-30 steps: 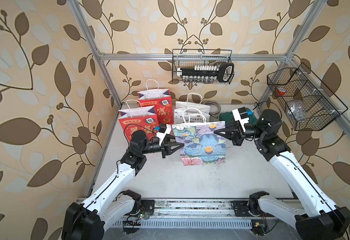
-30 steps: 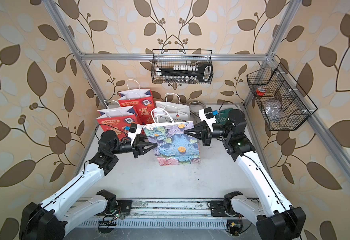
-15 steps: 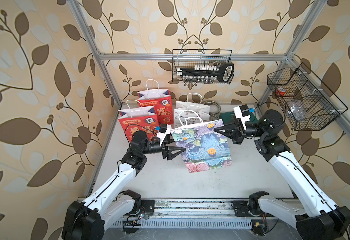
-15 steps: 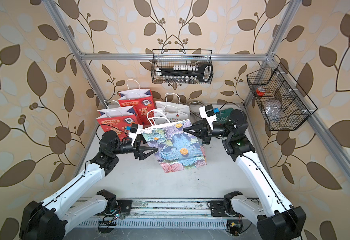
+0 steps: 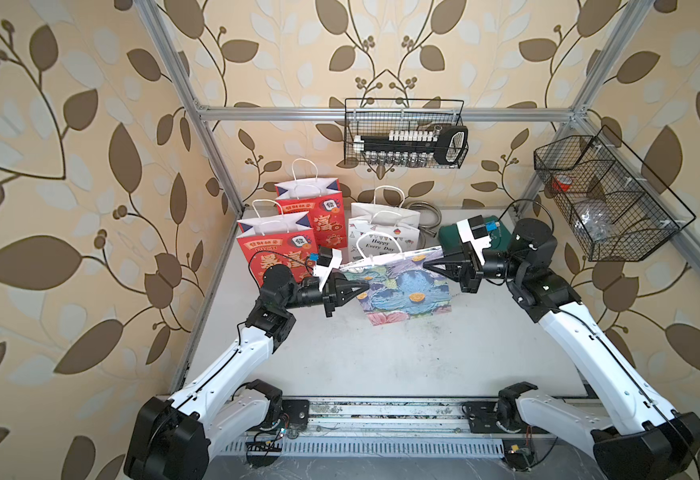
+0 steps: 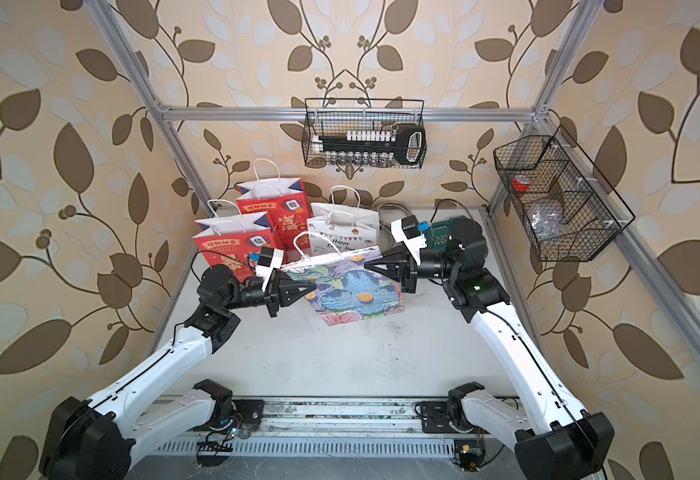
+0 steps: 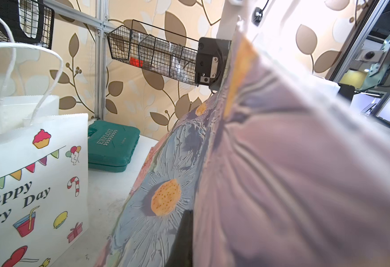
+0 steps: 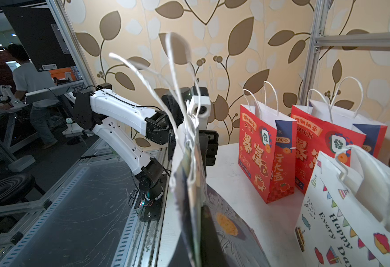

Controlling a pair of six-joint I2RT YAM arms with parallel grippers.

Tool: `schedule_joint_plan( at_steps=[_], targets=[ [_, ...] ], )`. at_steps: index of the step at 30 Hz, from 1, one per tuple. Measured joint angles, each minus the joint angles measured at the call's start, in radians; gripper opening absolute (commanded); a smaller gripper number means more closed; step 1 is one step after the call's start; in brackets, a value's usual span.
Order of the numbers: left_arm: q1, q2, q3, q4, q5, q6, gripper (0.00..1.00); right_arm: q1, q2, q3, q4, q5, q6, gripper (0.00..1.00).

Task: Put away the paper bag
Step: Press the paper bag.

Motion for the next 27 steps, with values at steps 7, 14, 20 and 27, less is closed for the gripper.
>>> schedule_joint_plan(
  at_steps=[7,14,20,27],
  targets=[
    [0.000,-0.014,0.016,-0.042,0.008,0.032,0.00,-0.006,0.006,0.073,-0.295,0.006,-0.244,0.65],
    [0.000,-0.014,0.056,-0.067,0.021,0.044,0.00,-0.006,0.005,0.070,-0.450,0.013,-0.409,0.36],
    [0.000,-0.013,0.080,-0.096,0.041,0.045,0.00,-0.007,0.015,0.063,-0.467,-0.002,-0.443,0.00],
    [-0.001,-0.018,0.116,-0.174,0.034,0.074,0.33,-0.024,0.014,0.054,-0.424,-0.035,-0.413,0.00]
  ],
)
